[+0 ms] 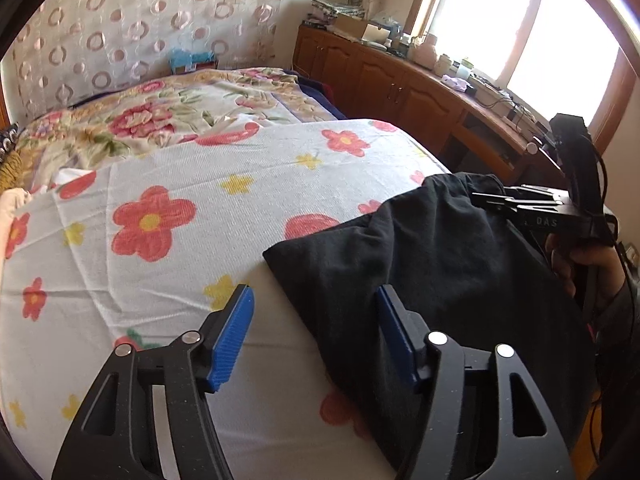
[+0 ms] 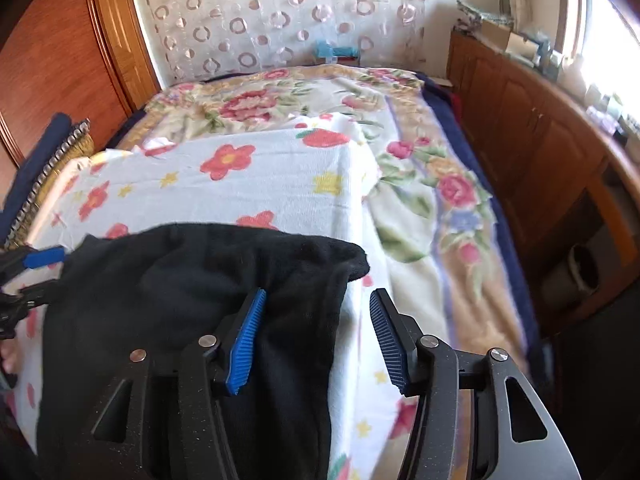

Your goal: Fold small clothes

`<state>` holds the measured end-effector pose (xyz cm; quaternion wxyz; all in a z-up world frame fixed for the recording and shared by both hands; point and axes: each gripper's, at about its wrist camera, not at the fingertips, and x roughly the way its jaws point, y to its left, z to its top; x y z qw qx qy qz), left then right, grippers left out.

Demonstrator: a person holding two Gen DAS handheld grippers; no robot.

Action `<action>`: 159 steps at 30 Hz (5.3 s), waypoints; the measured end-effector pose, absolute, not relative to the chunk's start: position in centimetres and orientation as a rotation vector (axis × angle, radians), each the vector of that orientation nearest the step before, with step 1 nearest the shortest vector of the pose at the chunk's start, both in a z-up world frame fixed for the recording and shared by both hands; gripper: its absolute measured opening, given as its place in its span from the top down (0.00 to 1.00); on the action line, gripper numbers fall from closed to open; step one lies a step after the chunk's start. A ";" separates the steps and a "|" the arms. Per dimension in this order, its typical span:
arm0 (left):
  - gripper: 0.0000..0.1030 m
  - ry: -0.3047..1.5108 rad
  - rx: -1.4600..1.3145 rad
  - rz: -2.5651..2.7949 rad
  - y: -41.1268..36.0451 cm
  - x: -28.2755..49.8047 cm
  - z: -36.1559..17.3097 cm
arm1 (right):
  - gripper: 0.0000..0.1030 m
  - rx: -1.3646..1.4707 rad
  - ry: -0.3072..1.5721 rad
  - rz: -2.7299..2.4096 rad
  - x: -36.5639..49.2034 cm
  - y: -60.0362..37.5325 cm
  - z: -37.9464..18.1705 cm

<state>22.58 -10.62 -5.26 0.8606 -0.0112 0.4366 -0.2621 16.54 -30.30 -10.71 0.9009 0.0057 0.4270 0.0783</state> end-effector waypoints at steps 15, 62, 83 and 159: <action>0.93 0.835 0.003 -0.629 -12.6 20.4 -2.3 | 0.92 -0.088 0.810 0.233 15.0 -28.9 -9.5; 0.32 0.670 -0.011 -0.268 10.5 20.1 -0.3 | 0.71 -0.153 0.675 0.310 19.5 -24.5 7.4; 0.30 0.909 0.008 -0.427 5.2 6.6 -8.3 | 0.39 -0.143 0.833 0.482 6.5 -27.3 -0.3; 0.32 0.925 -0.043 -0.243 4.5 29.8 -6.4 | 0.50 -0.078 0.790 0.354 32.0 -28.0 3.5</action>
